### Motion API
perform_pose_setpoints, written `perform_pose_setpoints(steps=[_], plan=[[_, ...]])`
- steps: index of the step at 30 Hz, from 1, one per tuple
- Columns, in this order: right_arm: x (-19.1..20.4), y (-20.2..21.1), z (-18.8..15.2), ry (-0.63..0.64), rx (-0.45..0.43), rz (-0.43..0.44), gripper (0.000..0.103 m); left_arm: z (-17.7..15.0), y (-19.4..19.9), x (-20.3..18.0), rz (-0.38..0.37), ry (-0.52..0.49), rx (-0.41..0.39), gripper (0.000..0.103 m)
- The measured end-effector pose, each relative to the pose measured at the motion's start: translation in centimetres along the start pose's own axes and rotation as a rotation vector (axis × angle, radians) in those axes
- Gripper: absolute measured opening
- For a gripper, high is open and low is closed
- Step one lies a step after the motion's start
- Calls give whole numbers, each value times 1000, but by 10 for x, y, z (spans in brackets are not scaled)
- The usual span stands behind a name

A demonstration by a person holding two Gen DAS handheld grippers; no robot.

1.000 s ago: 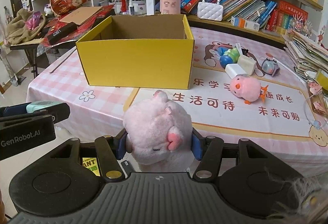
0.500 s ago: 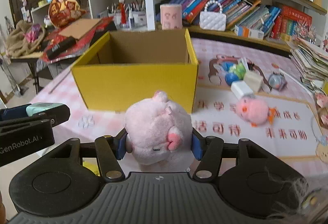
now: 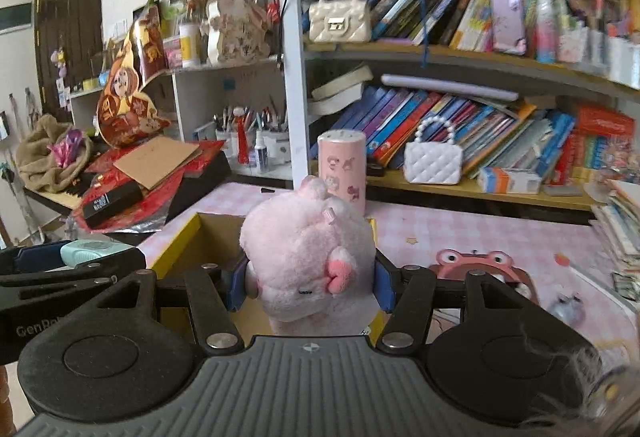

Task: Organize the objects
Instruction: 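Carry the green tube and pink pig over the yellow box with both tools, then open both tools to drop the tube and pig into the box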

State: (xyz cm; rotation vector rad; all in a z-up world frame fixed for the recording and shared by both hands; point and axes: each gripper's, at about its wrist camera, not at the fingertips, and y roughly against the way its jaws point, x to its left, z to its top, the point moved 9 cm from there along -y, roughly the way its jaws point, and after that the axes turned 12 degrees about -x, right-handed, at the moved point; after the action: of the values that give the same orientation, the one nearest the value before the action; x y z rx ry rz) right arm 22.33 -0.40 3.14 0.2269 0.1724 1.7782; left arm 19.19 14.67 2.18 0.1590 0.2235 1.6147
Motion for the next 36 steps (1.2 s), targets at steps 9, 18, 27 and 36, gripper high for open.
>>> perform_pose_setpoints(steps=[9, 18, 27, 36], plan=[[0, -87, -68, 102, 206, 108, 57, -39, -71, -6, 60, -53, 136, 69], [17, -111, -81, 253, 262, 352, 57, -51, -104, -11, 80, -84, 190, 69], [19, -125, -79, 281, 299, 292, 63, -59, -125, -15, 82, -95, 245, 71], [12, -110, -50, 254, 135, 211, 85, -27, -99, -10, 91, -54, 146, 82]])
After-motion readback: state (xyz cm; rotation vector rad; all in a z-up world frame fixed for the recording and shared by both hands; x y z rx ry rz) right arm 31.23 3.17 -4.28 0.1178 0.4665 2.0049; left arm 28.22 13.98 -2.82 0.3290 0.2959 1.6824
